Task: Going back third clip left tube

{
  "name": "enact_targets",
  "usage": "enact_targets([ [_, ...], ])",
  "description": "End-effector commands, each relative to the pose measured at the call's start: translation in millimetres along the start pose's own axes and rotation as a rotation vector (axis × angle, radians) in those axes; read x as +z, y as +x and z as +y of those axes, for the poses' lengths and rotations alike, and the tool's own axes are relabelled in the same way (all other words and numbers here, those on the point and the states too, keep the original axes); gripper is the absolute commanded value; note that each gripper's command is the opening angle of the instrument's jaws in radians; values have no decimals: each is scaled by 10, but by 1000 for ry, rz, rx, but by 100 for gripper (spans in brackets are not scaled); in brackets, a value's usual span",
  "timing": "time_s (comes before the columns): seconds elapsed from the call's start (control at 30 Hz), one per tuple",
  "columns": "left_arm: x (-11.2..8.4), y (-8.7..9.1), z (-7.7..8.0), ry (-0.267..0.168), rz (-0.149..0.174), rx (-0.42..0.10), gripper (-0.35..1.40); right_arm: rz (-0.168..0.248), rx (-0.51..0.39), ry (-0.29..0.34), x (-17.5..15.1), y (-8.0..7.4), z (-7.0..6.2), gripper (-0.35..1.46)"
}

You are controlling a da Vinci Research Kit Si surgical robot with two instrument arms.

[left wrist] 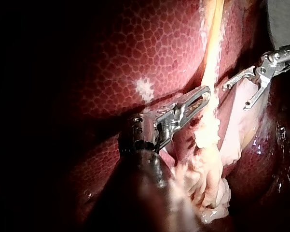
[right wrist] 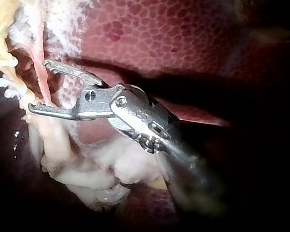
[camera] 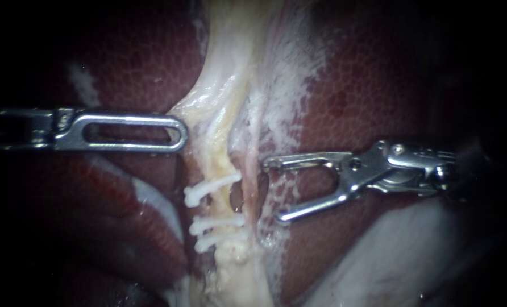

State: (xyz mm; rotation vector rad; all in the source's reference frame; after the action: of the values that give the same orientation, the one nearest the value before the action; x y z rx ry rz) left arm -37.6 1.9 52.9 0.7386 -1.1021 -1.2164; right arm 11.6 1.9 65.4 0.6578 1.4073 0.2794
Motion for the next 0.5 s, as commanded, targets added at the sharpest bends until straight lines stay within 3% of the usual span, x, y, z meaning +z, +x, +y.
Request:
enact_targets([
  [0.03, 0, 0, 0, 0, 0, 0, -35, 0, -10, -3, -4, 3, 0, 60],
  [0.3, 0, 0, 0, 0, 0, 0, -35, -1, -28, -20, -35, 36, -8, 60],
  [0.5, 1, 0, 0, 0, 0, 0, -35, -1, -26, -27, -40, 46, -14, 60],
])
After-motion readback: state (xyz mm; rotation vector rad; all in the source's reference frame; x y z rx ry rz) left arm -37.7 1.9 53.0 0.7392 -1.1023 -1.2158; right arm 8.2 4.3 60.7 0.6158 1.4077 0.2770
